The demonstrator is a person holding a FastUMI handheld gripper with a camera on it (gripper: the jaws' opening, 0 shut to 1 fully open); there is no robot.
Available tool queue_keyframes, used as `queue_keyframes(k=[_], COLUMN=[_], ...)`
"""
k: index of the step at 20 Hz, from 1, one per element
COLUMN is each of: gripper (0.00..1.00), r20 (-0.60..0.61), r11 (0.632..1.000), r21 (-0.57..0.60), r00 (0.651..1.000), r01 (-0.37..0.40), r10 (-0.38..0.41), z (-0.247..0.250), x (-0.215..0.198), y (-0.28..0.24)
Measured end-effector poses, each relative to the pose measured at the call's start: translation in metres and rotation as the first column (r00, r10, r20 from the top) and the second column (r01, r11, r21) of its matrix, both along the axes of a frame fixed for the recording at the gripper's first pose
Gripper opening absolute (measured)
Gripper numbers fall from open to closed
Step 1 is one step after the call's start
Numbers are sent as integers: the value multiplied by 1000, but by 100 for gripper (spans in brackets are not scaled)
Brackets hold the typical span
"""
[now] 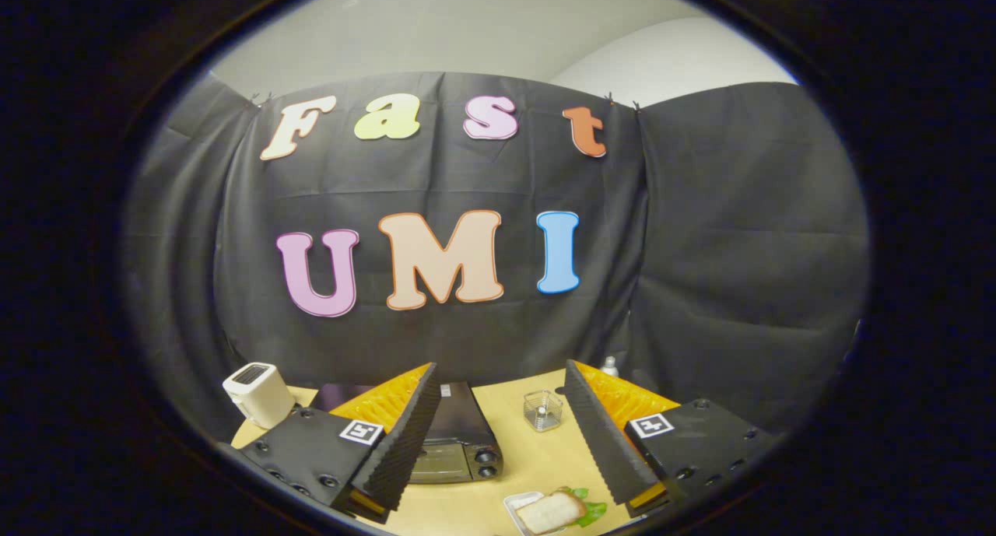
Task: Open the toaster oven, put the food inside, and close the toaster oven door.
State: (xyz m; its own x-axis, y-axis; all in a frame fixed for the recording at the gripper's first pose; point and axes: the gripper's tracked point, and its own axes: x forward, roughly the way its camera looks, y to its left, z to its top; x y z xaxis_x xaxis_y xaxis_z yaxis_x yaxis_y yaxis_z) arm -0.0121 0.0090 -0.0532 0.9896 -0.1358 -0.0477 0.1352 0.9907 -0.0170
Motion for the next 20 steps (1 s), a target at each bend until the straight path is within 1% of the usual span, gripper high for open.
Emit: queue_keyframes(k=[3, 6, 8, 11, 14, 16, 20], gripper=[99, 99, 99, 99, 99, 99, 99], r20=[20, 32, 27, 14, -11, -30, -95], r11=[999, 995, 988, 977, 973, 965, 963], r21=[18, 34, 65, 107, 85, 91, 103], r00=[999, 995, 990, 982, 976, 968, 961], r01=[-31, -90, -141, -187, -215, -245, -249], r10=[30, 89, 140, 186, 217, 249, 258], z=[-15, -32, -49, -77, -106, -126, -166], x=[5, 15, 23, 32, 44, 54, 74], y=[20, 47, 67, 90, 110, 124, 131])
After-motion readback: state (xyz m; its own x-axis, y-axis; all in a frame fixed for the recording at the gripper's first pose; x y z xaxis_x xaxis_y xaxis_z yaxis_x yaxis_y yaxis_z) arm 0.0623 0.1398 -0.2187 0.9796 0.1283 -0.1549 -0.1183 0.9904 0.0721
